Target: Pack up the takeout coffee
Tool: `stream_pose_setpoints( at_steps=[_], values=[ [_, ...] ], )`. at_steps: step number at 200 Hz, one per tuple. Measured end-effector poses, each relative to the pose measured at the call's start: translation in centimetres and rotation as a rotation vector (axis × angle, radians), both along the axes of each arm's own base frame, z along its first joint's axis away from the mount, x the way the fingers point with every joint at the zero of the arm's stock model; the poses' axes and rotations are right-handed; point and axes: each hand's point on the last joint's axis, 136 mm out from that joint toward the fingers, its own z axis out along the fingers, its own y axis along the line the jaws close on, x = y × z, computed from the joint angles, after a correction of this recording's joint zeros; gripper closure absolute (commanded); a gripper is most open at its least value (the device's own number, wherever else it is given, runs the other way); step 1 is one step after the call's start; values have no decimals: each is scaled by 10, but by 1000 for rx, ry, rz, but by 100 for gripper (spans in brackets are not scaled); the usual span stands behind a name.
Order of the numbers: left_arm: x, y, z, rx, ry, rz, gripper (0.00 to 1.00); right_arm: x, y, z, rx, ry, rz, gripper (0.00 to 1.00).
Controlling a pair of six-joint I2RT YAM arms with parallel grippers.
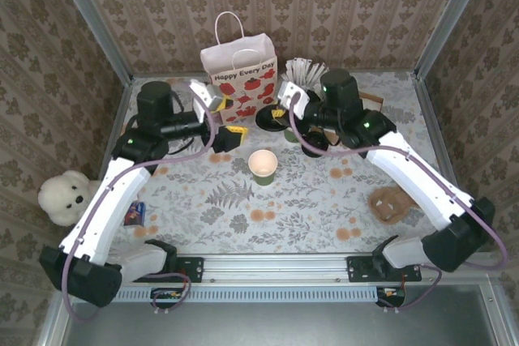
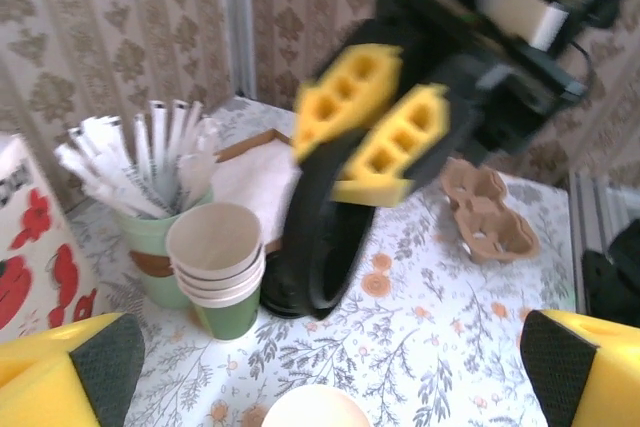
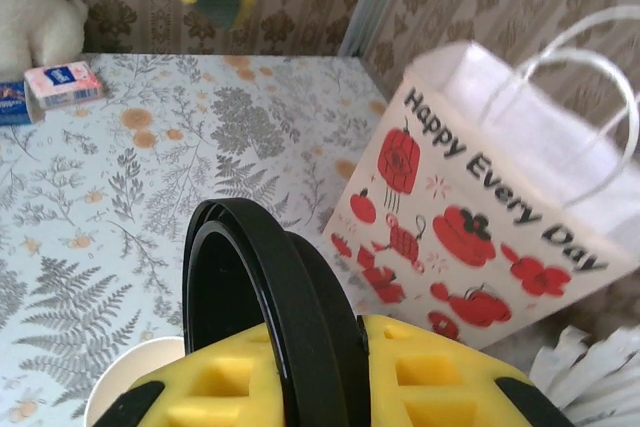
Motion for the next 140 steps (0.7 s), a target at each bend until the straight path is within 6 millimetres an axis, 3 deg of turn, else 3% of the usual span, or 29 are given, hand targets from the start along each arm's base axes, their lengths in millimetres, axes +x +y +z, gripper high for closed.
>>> stream_pose_setpoints(
  at_steps=[32, 75, 140],
  values=[
    [28, 19, 9, -62, 71, 195, 0, -30, 15, 18, -73, -321, 155, 100],
    [59, 41, 15, -127, 246, 367, 0, -44, 30, 14, -241, -726, 337, 100],
    [49, 25, -4, -114, 432, 246, 0, -76, 43, 10, -417, -1204, 592, 100]
  ],
)
